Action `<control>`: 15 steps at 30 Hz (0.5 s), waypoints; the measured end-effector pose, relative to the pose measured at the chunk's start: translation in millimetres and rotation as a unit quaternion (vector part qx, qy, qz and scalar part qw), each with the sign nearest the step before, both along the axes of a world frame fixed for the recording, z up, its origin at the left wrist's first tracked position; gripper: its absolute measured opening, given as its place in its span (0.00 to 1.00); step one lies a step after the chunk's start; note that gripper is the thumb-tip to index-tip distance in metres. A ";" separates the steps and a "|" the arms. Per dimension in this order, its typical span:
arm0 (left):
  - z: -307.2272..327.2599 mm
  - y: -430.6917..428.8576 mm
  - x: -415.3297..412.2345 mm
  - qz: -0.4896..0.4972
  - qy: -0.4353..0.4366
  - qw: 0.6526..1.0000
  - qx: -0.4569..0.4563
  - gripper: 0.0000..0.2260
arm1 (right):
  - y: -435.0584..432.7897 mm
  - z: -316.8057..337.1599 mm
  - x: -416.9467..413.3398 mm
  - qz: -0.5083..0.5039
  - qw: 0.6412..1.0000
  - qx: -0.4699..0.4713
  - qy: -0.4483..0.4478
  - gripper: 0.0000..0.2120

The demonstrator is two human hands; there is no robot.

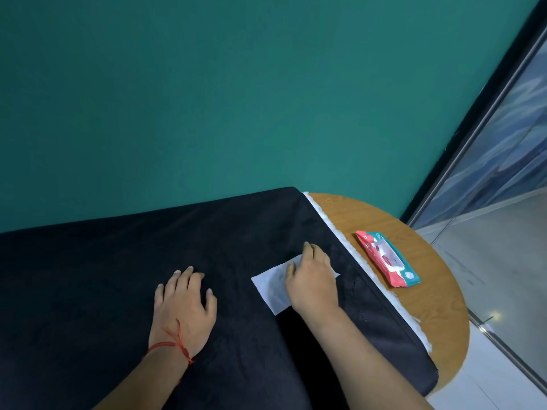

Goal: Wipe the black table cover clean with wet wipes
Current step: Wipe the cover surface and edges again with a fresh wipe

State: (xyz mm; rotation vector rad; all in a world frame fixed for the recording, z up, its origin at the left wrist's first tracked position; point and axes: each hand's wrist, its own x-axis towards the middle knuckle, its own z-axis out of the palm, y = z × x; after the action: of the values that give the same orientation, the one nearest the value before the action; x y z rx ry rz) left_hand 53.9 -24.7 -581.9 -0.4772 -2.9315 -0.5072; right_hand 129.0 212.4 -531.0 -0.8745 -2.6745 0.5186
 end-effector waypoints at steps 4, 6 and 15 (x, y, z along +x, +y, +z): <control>1.8 -0.1 1.7 0.002 -0.005 1.000 0.000 0.19 | -29.1 -1.0 -30.4 -0.097 0.977 -0.108 -0.158 0.40; 2.3 -0.3 2.2 0.003 -0.005 1.000 0.002 0.19 | -35.7 -10.1 -38.6 -0.110 0.972 -0.095 -0.187 0.43; 1.2 1.1 -0.8 0.001 -0.007 1.000 -0.009 0.20 | 5.2 -31.1 -36.5 0.201 0.957 0.088 -0.190 0.49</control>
State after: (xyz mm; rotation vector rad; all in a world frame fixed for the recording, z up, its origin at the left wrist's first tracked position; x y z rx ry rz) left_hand 53.2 -23.6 -580.7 -0.4752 -2.9514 -0.4870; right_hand 92.6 217.7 -562.1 -0.4062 -3.2138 0.1983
